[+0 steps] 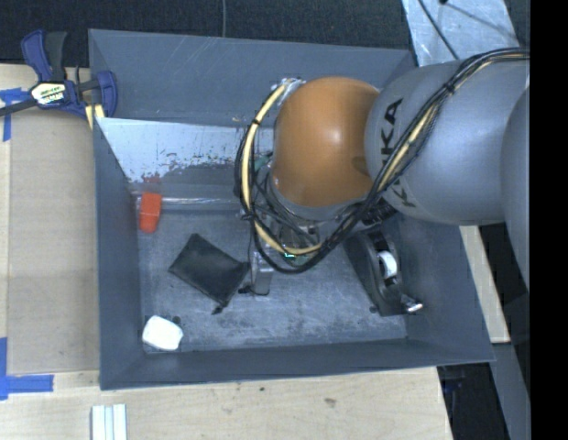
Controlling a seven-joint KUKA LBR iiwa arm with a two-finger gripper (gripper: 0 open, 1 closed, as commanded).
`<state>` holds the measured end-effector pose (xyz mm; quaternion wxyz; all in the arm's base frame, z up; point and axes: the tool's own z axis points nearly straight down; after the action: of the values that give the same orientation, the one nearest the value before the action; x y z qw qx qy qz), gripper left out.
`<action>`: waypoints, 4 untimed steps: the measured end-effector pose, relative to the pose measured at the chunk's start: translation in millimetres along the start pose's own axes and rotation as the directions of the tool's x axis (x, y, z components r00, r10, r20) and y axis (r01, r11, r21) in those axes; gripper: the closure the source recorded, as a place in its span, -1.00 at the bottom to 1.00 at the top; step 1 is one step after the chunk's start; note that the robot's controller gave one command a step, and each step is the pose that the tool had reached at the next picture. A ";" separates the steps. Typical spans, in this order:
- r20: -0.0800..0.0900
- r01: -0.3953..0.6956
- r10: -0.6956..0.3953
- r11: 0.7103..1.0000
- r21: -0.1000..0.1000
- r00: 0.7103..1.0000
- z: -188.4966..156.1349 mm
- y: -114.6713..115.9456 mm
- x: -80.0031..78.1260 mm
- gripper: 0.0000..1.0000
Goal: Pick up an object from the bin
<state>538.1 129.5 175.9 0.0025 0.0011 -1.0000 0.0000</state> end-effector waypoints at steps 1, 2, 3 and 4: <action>0.002 -0.215 0.215 0.977 0.000 0.977 109.1 39.1 13.2 -1.00; 0.003 -0.308 0.308 0.951 -0.001 0.951 75.1 43.0 31.2 -1.00; 0.008 -0.484 0.484 0.875 -0.004 0.875 71.8 34.1 15.7 -1.00; 0.004 -0.606 0.606 0.795 -0.002 0.795 106.5 29.1 29.7 -1.00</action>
Offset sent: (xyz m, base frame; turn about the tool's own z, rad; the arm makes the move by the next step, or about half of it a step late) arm -0.0127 0.0387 -0.1059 0.2187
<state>507.8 158.5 69.5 0.0002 -0.3189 -0.9478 0.0002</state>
